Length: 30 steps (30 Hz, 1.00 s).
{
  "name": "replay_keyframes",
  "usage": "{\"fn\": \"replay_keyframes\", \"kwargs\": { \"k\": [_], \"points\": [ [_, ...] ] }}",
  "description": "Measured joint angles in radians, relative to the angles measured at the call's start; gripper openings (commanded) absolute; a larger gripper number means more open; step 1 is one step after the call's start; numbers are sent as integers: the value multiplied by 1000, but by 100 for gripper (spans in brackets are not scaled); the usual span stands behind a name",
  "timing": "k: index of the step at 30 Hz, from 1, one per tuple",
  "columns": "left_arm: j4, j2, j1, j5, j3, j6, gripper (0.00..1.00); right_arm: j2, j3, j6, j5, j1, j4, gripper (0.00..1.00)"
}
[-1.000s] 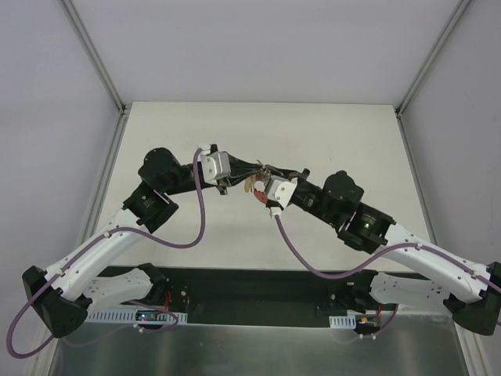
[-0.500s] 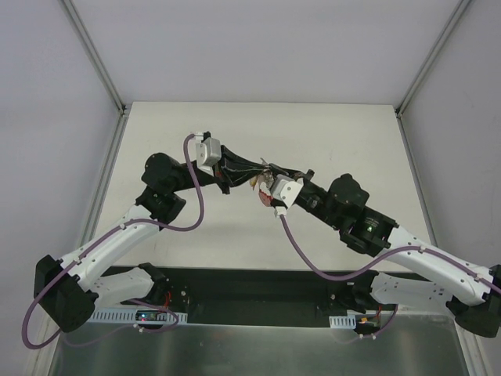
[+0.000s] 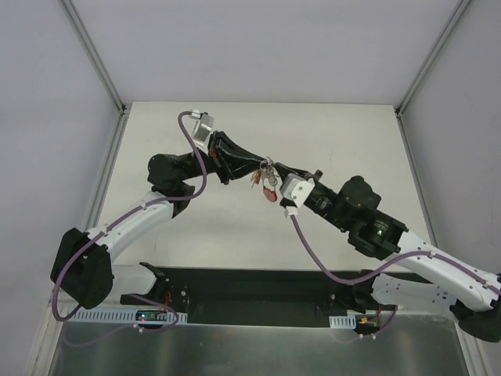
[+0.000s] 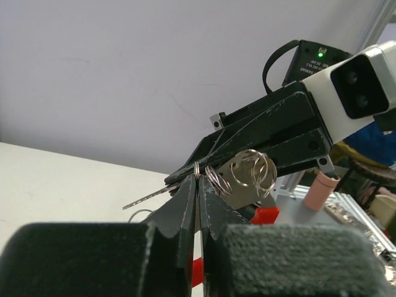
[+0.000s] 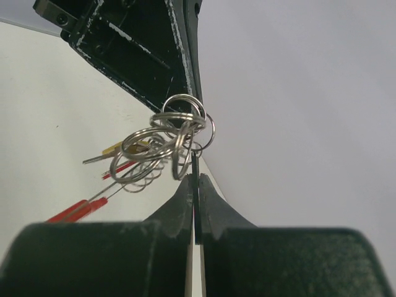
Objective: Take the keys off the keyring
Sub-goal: Adjust the key on the keyring.
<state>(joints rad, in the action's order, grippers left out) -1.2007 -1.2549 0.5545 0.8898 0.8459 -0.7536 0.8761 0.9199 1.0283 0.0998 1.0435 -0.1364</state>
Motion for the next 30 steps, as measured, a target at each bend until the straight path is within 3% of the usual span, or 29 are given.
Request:
{"fn": "replay_keyframes", "kwargs": {
  "k": [11,21,30],
  "points": [
    [-85,-94,1,46,15,-278,0,-2,23,-4,-2,-2,48,1],
    [-95,-79,10,108,27,-265,0,-37,24,-12,-58,-1,92,1],
    [-86,-88,47,207,201,-228,0,-71,64,-18,-125,0,76,1]
  ]
}}
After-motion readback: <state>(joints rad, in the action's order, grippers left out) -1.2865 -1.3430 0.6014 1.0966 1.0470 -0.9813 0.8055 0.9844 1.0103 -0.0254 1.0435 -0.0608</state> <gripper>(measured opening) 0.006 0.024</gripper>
